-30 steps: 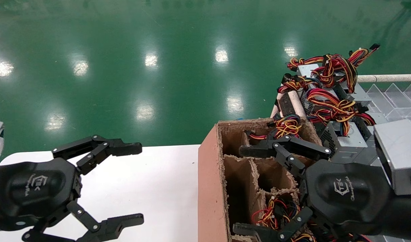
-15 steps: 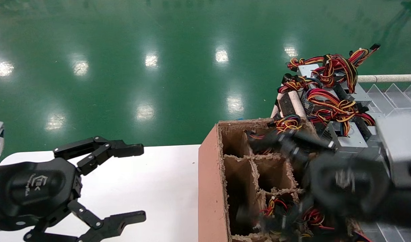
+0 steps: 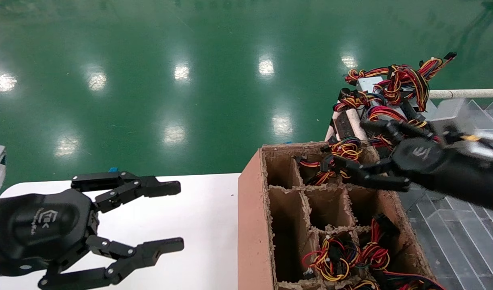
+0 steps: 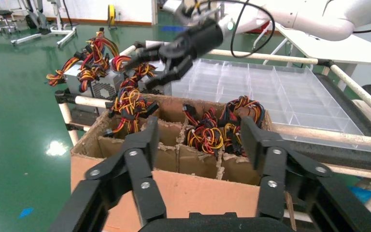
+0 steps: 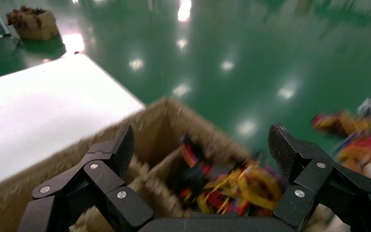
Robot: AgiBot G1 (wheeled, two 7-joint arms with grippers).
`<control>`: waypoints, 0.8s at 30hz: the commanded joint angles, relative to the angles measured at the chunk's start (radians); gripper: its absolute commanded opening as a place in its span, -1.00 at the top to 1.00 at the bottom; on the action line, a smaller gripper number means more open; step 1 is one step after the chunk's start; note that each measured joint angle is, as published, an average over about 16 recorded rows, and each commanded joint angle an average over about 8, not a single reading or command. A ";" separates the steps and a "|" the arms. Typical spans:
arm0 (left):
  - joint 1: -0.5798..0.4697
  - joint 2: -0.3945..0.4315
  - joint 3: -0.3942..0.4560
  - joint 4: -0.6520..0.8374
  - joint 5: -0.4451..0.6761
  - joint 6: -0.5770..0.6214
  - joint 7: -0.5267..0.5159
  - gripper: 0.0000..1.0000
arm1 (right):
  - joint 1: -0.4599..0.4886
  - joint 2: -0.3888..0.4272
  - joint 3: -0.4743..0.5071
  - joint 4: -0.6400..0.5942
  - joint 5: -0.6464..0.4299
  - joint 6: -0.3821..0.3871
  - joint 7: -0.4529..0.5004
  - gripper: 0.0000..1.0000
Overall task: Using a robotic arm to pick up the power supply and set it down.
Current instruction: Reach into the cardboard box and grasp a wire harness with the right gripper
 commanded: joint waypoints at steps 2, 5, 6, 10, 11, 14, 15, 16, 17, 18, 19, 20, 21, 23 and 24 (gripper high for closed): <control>0.000 0.000 0.000 0.000 0.000 0.000 0.000 1.00 | 0.011 -0.016 -0.026 -0.037 -0.034 0.009 0.025 0.24; 0.000 0.000 0.000 0.000 0.000 0.000 0.000 1.00 | 0.019 -0.028 -0.041 -0.072 -0.048 0.006 0.038 0.91; 0.000 0.000 0.000 0.000 0.000 0.000 0.000 1.00 | 0.020 -0.030 -0.044 -0.082 -0.051 0.005 0.040 1.00; 0.000 0.000 0.000 0.000 0.000 0.000 0.000 1.00 | 0.019 -0.036 -0.051 -0.113 -0.058 0.006 0.044 1.00; 0.000 0.000 0.000 0.000 0.000 0.000 0.000 1.00 | 0.018 -0.037 -0.052 -0.119 -0.059 0.006 0.044 1.00; 0.000 0.000 0.000 0.000 0.000 0.000 0.000 1.00 | 0.014 -0.038 -0.054 -0.133 -0.061 0.005 0.043 1.00; 0.000 0.000 0.000 0.000 0.000 0.000 0.000 1.00 | 0.013 -0.038 -0.055 -0.137 -0.061 0.004 0.042 1.00; 0.000 0.000 0.000 0.000 0.000 0.000 0.000 1.00 | 0.012 -0.039 -0.055 -0.141 -0.062 0.004 0.042 1.00; 0.000 0.000 0.000 0.000 0.000 0.000 0.000 1.00 | 0.012 -0.039 -0.055 -0.143 -0.062 0.004 0.042 1.00; 0.000 0.000 0.000 0.000 0.000 0.000 0.000 1.00 | 0.011 -0.038 -0.055 -0.145 -0.062 0.004 0.042 1.00; 0.000 0.000 0.000 0.000 0.000 0.000 0.000 1.00 | 0.011 -0.036 -0.055 -0.145 -0.062 0.004 0.043 1.00; 0.000 0.000 0.000 0.000 0.000 0.000 0.000 1.00 | 0.011 -0.035 -0.055 -0.145 -0.062 0.004 0.044 1.00; 0.000 0.000 0.000 0.000 0.000 0.000 0.000 1.00 | 0.010 -0.032 -0.055 -0.144 -0.062 0.004 0.045 1.00; 0.000 0.000 0.000 0.000 0.000 0.000 0.000 1.00 | 0.007 -0.027 -0.054 -0.141 -0.062 0.005 0.049 1.00; 0.000 0.000 0.000 0.000 0.000 0.000 0.000 1.00 | 0.005 -0.025 -0.054 -0.140 -0.062 0.006 0.051 1.00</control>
